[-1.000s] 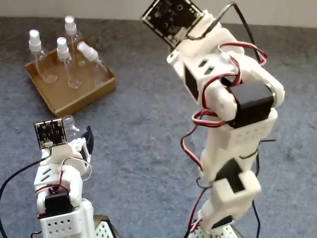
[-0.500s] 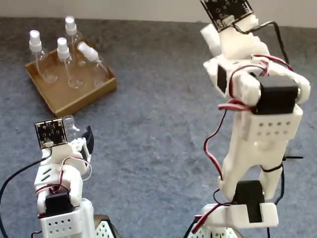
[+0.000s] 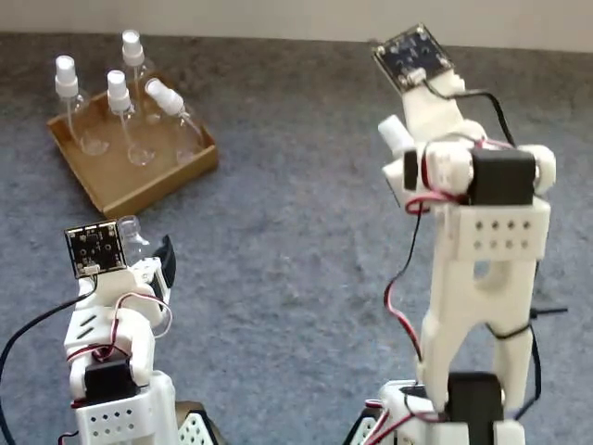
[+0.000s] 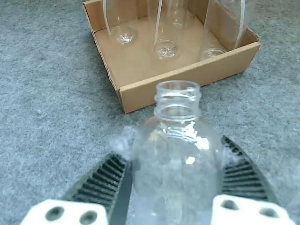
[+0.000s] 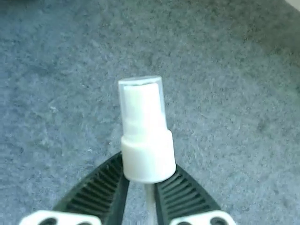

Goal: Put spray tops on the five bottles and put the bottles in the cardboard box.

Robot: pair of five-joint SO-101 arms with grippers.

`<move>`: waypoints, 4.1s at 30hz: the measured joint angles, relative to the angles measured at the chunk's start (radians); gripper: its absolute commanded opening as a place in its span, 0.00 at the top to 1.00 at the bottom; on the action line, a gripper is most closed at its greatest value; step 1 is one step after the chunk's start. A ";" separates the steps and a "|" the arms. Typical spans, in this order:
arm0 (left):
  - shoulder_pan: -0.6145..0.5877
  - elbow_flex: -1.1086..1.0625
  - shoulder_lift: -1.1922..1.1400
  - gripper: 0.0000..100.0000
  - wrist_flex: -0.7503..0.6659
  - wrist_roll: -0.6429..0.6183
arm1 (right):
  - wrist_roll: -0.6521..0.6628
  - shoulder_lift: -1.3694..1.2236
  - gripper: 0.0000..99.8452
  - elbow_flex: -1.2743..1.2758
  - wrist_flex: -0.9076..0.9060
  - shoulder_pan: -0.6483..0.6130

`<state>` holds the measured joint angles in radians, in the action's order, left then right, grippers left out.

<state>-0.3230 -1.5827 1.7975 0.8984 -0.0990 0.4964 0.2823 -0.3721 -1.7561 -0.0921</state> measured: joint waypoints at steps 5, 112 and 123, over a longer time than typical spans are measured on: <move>0.000 0.000 0.000 0.86 0.000 0.000 | 0.000 0.140 1.00 0.147 0.002 0.000; 0.038 -0.025 0.000 0.86 0.000 0.000 | -0.130 -0.442 1.00 0.717 0.766 -0.025; 0.229 -0.025 0.000 0.86 0.000 0.000 | -0.157 -0.021 1.00 0.717 0.643 -0.025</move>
<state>-0.0944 -1.6072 1.7975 0.8984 -0.0990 0.3399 0.2608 0.3445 -1.1132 -0.1166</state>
